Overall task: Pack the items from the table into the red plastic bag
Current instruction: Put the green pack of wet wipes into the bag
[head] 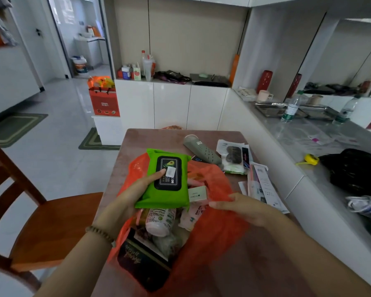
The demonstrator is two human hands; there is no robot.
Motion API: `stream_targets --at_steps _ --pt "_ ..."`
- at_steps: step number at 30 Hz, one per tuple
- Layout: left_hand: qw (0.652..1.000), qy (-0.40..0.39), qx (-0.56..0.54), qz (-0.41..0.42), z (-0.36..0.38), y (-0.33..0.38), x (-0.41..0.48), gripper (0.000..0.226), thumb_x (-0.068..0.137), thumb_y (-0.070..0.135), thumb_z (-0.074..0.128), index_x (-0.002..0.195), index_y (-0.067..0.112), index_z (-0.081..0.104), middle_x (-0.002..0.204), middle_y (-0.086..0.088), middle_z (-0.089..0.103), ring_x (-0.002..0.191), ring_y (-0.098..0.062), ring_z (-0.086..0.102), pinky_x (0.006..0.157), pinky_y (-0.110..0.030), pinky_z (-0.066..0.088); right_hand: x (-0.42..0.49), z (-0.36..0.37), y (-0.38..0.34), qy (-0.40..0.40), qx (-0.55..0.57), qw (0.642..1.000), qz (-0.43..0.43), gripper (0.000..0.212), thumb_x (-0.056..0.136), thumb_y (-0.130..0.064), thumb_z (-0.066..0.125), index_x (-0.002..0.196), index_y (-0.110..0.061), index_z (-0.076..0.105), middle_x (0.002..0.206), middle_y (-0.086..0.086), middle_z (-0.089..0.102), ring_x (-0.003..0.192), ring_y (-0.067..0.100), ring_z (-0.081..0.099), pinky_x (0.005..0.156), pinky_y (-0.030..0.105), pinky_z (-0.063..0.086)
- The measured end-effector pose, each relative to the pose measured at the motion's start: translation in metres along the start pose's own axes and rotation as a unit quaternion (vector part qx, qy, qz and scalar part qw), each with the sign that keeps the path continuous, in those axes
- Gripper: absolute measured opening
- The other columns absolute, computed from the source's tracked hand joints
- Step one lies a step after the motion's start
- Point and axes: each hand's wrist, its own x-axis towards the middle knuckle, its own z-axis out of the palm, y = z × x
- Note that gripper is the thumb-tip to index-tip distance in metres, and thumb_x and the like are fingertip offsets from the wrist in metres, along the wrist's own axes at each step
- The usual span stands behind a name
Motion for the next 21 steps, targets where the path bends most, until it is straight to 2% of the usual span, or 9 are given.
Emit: stream_targets --at_steps 2,5,8,12,14,16,18,21 --pt "1.000 -0.001 0.009 -0.005 -0.001 -0.001 0.003 0.035 0.079 0.040 0.066 0.103 0.015 0.069 0.099 -0.012 0.075 0.088 -0.027 0.072 0.090 -0.040 0.053 -0.006 -0.005 -0.007 -0.002 0.077 0.997 -0.033 0.019 0.079 -0.030 0.066 0.089 -0.015 0.074 0.092 0.004 0.075 0.085 0.015 0.071 0.073 0.020 0.053" --pt "0.999 -0.015 0.038 -0.026 -0.002 -0.001 0.007 0.040 0.076 0.043 0.068 0.104 0.014 0.068 0.101 -0.013 0.075 0.093 -0.030 0.070 0.091 -0.041 0.053 -0.014 -0.013 -0.022 0.019 0.164 0.983 -0.078 0.017 0.080 -0.034 0.062 0.079 -0.019 0.070 0.064 0.000 0.060 0.056 0.013 0.057 0.069 0.028 0.050" --pt "0.995 -0.040 0.073 -0.059 0.000 -0.003 0.014 0.047 0.073 0.043 0.069 0.107 0.011 0.068 0.102 -0.015 0.074 0.091 -0.030 0.070 0.089 -0.040 0.054 -0.024 -0.017 -0.035 0.047 0.133 0.986 -0.090 0.011 0.086 -0.031 0.061 0.081 -0.022 0.057 0.058 -0.002 0.042 0.042 0.011 0.037 0.056 0.029 0.047" --pt "0.983 -0.080 0.124 -0.108 0.010 -0.002 0.031 0.049 0.071 0.042 0.073 0.106 0.008 0.067 0.100 -0.015 0.074 0.088 -0.029 0.069 0.086 -0.039 0.055 -0.041 -0.017 -0.050 -0.007 0.151 0.983 -0.108 0.027 0.087 -0.026 0.057 0.060 -0.025 0.056 0.057 -0.001 0.039 0.039 0.010 0.035 0.053 0.029 0.047" --pt "0.977 -0.106 0.135 -0.130 0.023 0.002 0.043 0.039 0.078 0.039 0.070 0.101 0.008 0.065 0.087 -0.011 0.076 0.074 -0.024 0.071 0.070 -0.031 0.059 -0.045 -0.018 -0.055 -0.010 0.160 0.981 -0.109 0.025 0.087 -0.025 0.056 0.062 -0.023 0.054 0.058 0.000 0.038 0.039 0.010 0.035 0.053 0.030 0.048" --pt "0.973 -0.113 0.146 -0.141 0.040 0.008 0.056 0.032 0.084 0.036 0.065 0.101 0.008 0.062 0.074 -0.007 0.074 0.060 -0.018 0.070 0.052 -0.025 0.056 -0.045 -0.017 -0.059 -0.007 0.155 0.981 -0.118 0.027 0.087 -0.024 0.055 0.061 -0.024 0.059 0.058 0.000 0.037 0.039 0.010 0.035 0.053 0.029 0.048" --pt "0.975 -0.094 0.146 -0.135 0.056 0.011 0.069 0.030 0.087 0.034 0.063 0.104 0.009 0.059 0.079 -0.007 0.070 0.065 -0.016 0.067 0.045 -0.021 0.053 -0.043 -0.015 -0.064 -0.005 0.145 0.981 -0.126 0.022 0.087 -0.025 0.054 0.066 -0.022 0.059 0.059 0.001 0.037 0.040 0.010 0.036 0.054 0.029 0.048" --pt "0.983 -0.071 0.154 -0.067 0.071 0.008 0.085 0.028 0.093 0.027 0.055 0.114 0.009 0.058 0.102 -0.008 0.067 0.078 -0.012 0.064 0.055 -0.019 0.053 -0.038 -0.016 -0.069 0.008 0.111 0.985 -0.132 0.012 0.087 -0.027 0.057 0.078 -0.019 0.057 0.060 0.001 0.040 0.043 0.012 0.038 0.056 0.029 0.050"
